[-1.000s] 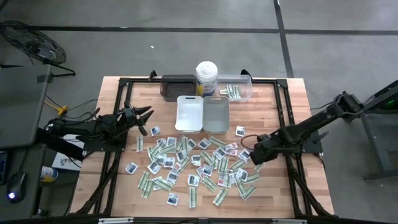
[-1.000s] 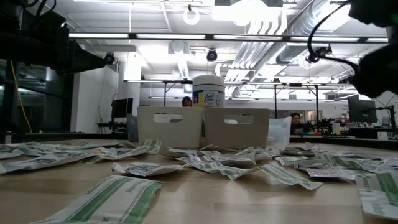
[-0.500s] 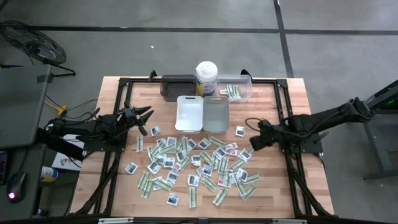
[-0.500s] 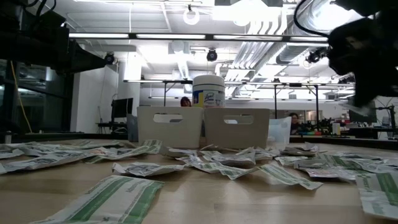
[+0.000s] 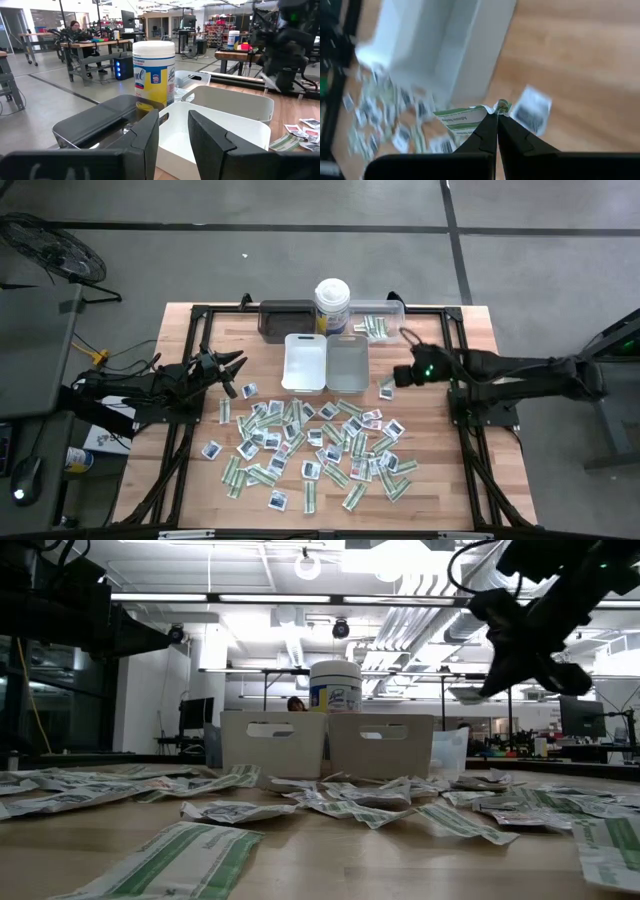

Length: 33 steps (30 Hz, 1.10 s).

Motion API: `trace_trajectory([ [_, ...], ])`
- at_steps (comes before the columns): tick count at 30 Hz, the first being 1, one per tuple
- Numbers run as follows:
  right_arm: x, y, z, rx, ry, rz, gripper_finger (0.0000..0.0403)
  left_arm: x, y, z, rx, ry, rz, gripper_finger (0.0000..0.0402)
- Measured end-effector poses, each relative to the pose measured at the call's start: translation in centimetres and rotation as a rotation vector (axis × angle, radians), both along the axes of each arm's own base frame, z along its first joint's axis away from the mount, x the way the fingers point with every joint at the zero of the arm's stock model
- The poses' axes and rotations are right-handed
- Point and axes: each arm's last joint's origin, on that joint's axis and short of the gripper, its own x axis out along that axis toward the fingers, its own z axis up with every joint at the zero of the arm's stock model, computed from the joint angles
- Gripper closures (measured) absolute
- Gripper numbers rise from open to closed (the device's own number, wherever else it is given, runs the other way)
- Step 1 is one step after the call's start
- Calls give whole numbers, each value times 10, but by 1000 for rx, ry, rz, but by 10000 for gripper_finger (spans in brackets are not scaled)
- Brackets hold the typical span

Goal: Pick & Place First Aid Supplies
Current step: Put the band aid into the transparent bin

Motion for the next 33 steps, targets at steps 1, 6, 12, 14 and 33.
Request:
trace_trajectory([
  [1,0,-5,1,-14,-3,-21,402,0,0,0,0,0,0,300],
  [6,6,-31,20,-98,28,-114,402,0,0,0,0,-1,-1,300],
  [12,20,-67,37,-154,110,-175,402,0,0,0,0,0,0,300],
  [14,26,-80,41,-160,130,-183,402,0,0,0,0,-1,0,300],
  [33,79,-204,40,-196,283,-168,402,0,0,0,0,0,0,300],
])
